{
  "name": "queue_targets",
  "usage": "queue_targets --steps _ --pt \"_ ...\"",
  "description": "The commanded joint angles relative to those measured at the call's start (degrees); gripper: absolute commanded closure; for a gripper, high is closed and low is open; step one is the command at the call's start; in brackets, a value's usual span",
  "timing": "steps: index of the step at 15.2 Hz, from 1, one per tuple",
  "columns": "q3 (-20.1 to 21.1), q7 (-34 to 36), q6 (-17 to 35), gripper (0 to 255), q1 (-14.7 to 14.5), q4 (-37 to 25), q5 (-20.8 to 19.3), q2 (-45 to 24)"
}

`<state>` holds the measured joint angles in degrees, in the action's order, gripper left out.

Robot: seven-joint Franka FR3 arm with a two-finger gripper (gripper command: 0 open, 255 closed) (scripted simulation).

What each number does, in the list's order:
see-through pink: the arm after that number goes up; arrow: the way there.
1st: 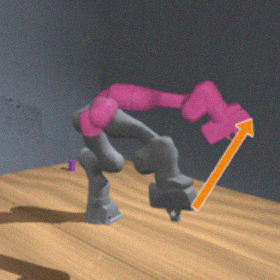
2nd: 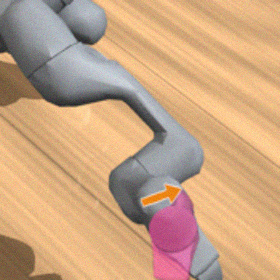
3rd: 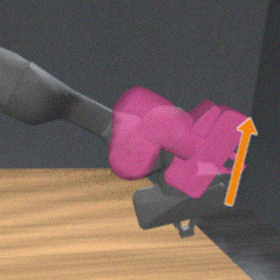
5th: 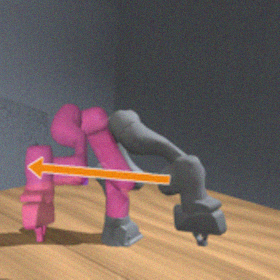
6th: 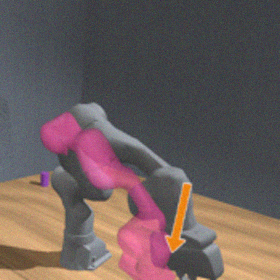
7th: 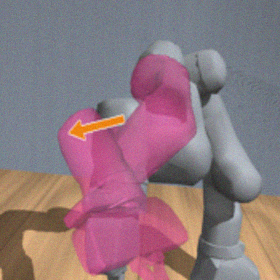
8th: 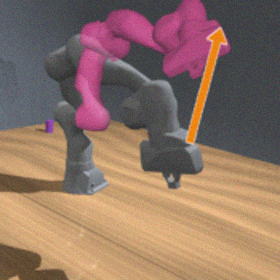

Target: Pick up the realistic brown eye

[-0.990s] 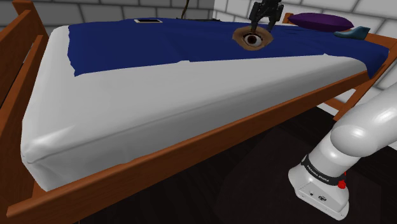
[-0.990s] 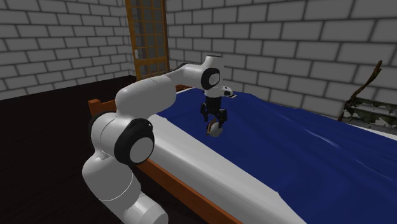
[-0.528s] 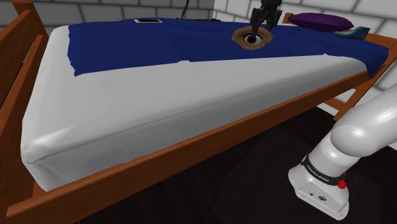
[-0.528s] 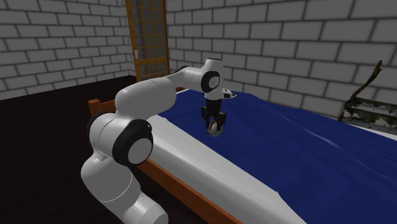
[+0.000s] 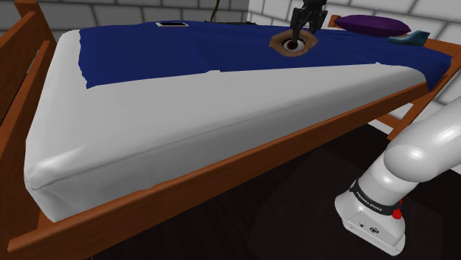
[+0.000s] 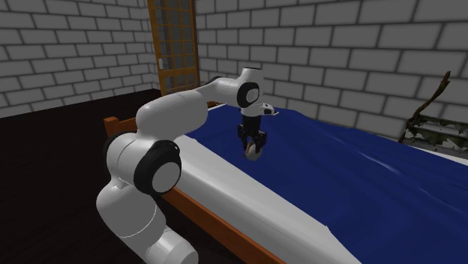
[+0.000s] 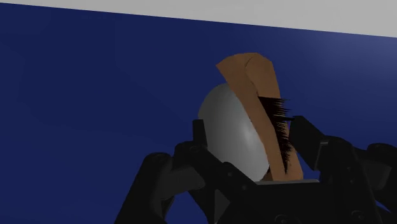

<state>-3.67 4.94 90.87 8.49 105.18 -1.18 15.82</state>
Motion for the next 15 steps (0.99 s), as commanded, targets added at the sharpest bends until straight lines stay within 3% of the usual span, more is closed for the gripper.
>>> queue_targets --steps 1,15 --pt "-0.01 -0.06 -1.39 255 -0.01 -1.73 0.03 -0.39" --pt "-0.08 -0.29 -11.37 255 -0.06 -15.63 0.25 -4.31"
